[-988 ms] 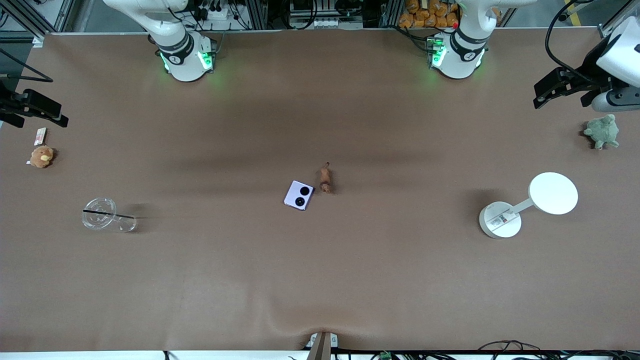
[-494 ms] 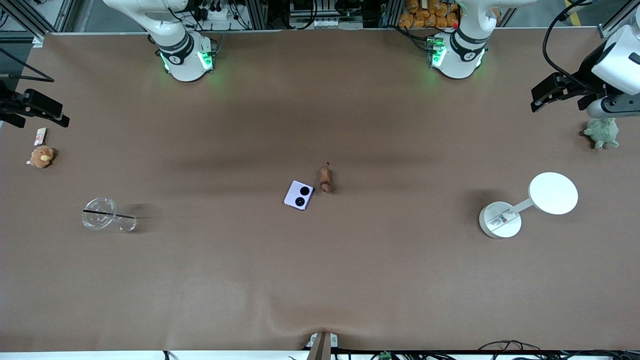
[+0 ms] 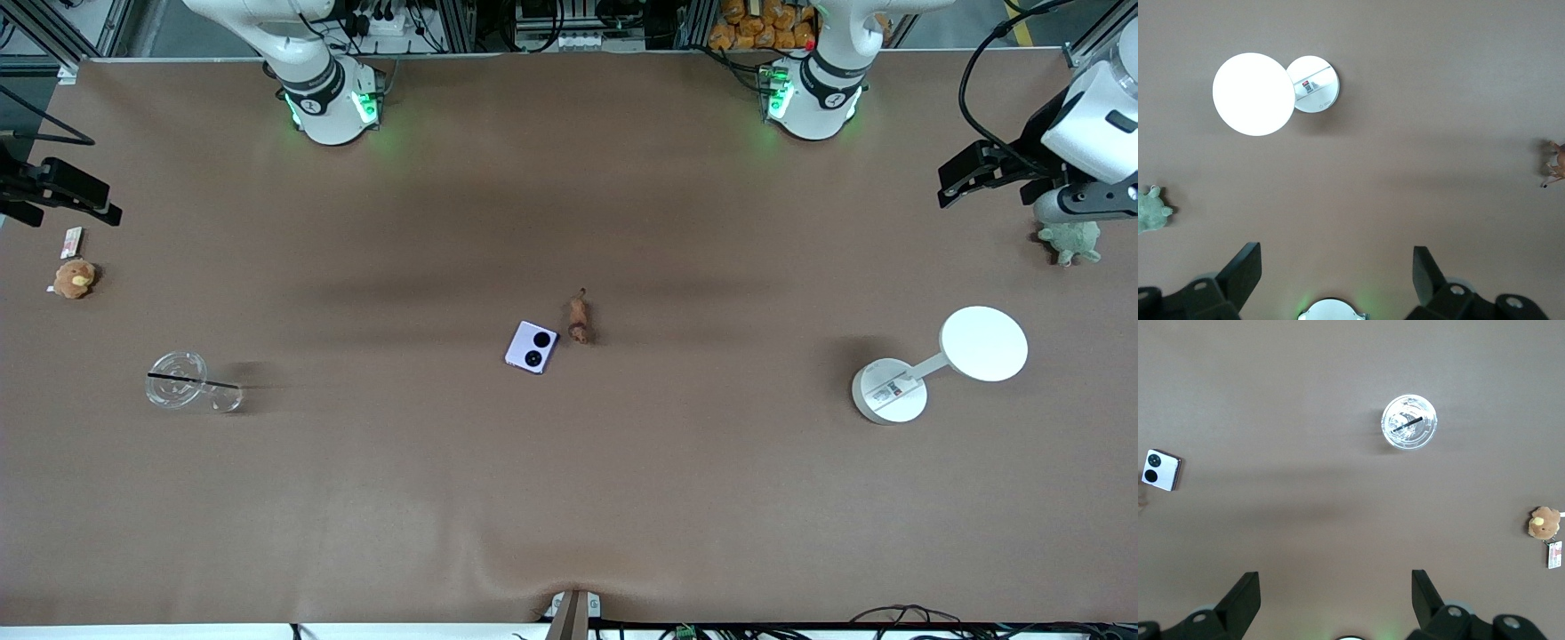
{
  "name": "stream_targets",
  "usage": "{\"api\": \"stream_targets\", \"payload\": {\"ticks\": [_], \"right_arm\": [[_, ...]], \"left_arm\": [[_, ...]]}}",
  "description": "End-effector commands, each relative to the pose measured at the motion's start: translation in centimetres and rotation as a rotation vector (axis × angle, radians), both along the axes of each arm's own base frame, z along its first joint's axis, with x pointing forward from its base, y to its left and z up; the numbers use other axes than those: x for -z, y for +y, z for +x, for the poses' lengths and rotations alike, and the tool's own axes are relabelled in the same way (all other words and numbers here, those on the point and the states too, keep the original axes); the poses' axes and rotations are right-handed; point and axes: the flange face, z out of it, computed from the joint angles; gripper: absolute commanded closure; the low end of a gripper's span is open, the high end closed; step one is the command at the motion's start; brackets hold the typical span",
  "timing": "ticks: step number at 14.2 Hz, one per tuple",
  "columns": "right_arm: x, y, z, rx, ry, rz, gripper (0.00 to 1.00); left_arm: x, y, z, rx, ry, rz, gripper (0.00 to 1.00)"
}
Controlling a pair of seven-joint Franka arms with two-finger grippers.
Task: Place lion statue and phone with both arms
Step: 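Reach the left gripper over to the brown lion figurine beside the phone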
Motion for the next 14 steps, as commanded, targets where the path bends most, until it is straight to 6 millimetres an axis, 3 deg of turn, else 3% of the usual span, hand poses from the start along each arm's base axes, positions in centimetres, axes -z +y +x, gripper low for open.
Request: {"api": "stream_targets", "payload": {"ticks": [1, 3, 7, 9, 14], "right_arm": [[-0.3, 1.0, 0.0, -0.018, -0.002, -0.011, 0.0], [0.1, 0.4, 0.3, -0.005, 0.005, -0.003, 0.0], [0.1, 2.1, 0.3, -0.033, 0.01, 0.005, 0.0], [0.1, 3.2, 0.3, -0.055, 0.008, 0.004, 0.0], [-0.2, 2.9, -0.6, -0.054, 0.038, -0.005, 0.0]], "left_arm": [[0.2, -0.7, 0.6, -0.018, 0.003, -0.016, 0.0], [0.8, -1.2, 0.9, -0.047, 0.012, -0.015, 0.0], [2.5, -3.6, 1.4, -0.046, 0.035, -0.01, 0.0], [3.8, -5.2, 1.8, -0.056, 0.026, -0.011, 0.0], [8.2, -10.5, 3.2, -0.053, 0.034, -0.02, 0.0]]}}
